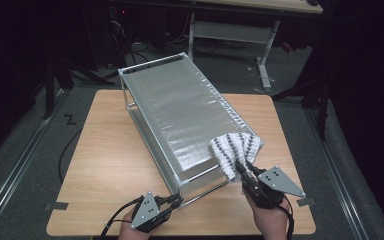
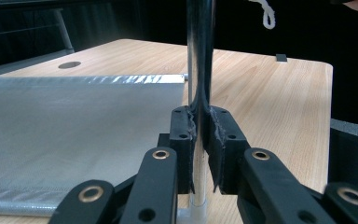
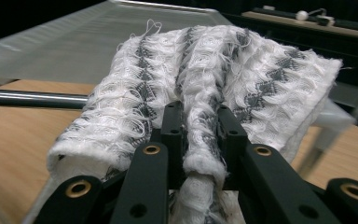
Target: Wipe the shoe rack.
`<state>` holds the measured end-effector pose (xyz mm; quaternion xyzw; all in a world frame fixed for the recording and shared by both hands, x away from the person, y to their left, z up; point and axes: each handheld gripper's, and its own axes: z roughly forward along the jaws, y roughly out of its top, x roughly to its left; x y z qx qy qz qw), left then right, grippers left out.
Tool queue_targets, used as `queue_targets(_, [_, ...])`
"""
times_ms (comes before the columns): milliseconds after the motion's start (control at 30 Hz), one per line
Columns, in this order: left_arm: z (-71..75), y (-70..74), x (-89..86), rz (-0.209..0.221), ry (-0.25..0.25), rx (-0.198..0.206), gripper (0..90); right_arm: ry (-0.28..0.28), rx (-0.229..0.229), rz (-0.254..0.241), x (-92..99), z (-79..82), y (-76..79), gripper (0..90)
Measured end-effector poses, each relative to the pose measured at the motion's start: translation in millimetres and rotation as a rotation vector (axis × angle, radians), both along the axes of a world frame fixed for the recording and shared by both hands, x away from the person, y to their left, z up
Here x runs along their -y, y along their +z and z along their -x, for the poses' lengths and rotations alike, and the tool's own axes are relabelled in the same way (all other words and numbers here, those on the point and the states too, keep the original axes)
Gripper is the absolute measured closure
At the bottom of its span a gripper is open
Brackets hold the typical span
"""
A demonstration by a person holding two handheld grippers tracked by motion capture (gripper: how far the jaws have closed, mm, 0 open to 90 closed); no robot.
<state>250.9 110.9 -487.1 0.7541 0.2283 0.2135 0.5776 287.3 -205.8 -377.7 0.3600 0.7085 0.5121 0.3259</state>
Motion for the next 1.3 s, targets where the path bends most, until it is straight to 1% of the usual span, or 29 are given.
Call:
queue_targets(67, [0.0, 0.0, 0.1, 0.001, 0.001, 0.001, 80.5, 0.039, 0.005, 0.008, -9.1, 4.7, 0.1, 77.7])
queue_targets(100, [0.0, 0.1, -0.1, -0.004, 0.000, 0.003, 80.4, 0.076, 0.010, 0.014, -18.4, 9.5, 0.4, 77.7])
queue_targets(133, [-0.1, 0.2, -0.2, -0.004, 0.000, 0.003, 80.4, 0.076, 0.010, 0.014, -18.4, 9.5, 0.4, 77.7])
queue_targets(167, [0.0, 0.1, -0.1, -0.003, 0.000, 0.002, 80.5, 0.090, 0.013, 0.016, -21.9, 11.2, 0.5, 77.7])
queue_targets(400, [0.0, 0.0, 0.2, -0.004, 0.000, 0.005, 80.5, 0.227, 0.020, 0.031, -55.6, 30.4, 1.6, 78.0])
queue_targets(500, [0.0, 0.0, 0.0, -0.004, 0.000, 0.004, 80.5, 0.263, 0.026, 0.044, -66.7, 37.3, 1.9, 78.2])
queue_targets(533, [0.0, 0.0, 0.1, -0.003, 0.000, 0.005, 80.5, 0.262, 0.035, 0.060, -70.9, 39.9, 1.9, 78.2])
queue_targets(600, [0.0, 0.1, -0.1, -0.003, 0.001, 0.003, 80.5, 0.267, 0.042, 0.074, -74.4, 41.9, 2.0, 78.3])
queue_targets(667, [0.1, 0.3, -0.1, -0.004, 0.001, 0.001, 80.5, 0.260, 0.047, 0.084, -75.8, 42.7, 2.1, 78.2])
queue_targets(700, [0.1, 0.3, 0.1, -0.005, 0.001, 0.002, 80.5, 0.245, 0.047, 0.087, -73.8, 40.9, 1.9, 78.2])
queue_targets(767, [0.0, 0.2, 0.2, -0.003, 0.001, 0.002, 80.5, 0.239, 0.044, 0.085, -72.3, 39.9, 1.9, 78.2])
queue_targets(800, [0.0, 0.2, 0.1, -0.003, 0.000, 0.002, 80.5, 0.225, 0.045, 0.085, -70.0, 38.2, 1.9, 78.2])
queue_targets(900, [0.0, 0.1, 0.0, -0.003, 0.000, 0.002, 80.5, 0.188, 0.038, 0.074, -59.9, 31.6, 1.6, 78.3])
queue_targets(1100, [-0.2, 0.1, -0.2, -0.002, -0.001, 0.001, 80.5, 0.091, 0.023, 0.052, -33.1, 15.5, 1.1, 78.4])
queue_targets(1167, [-0.2, 0.2, -0.2, -0.004, 0.000, 0.001, 80.5, 0.041, 0.012, 0.038, -19.2, 7.5, 0.8, 78.5])
queue_targets(1200, [0.0, 0.2, 0.1, 0.000, 0.001, -0.002, 80.5, 0.027, 0.009, 0.032, -14.8, 4.9, 0.4, 78.5])
queue_targets(1233, [-0.1, 0.2, -0.1, -0.002, 0.000, -0.001, 80.5, 0.027, 0.009, 0.032, -14.8, 4.9, 0.4, 78.5])
queue_targets(1267, [0.0, 0.2, 0.0, -0.001, 0.001, -0.002, 80.5, -0.001, 0.004, 0.022, -6.4, -0.4, -0.5, 78.6])
queue_targets(1300, [0.0, 0.2, 0.1, -0.001, 0.001, -0.002, 80.5, -0.001, 0.004, 0.022, -6.4, -0.4, -0.5, 78.6])
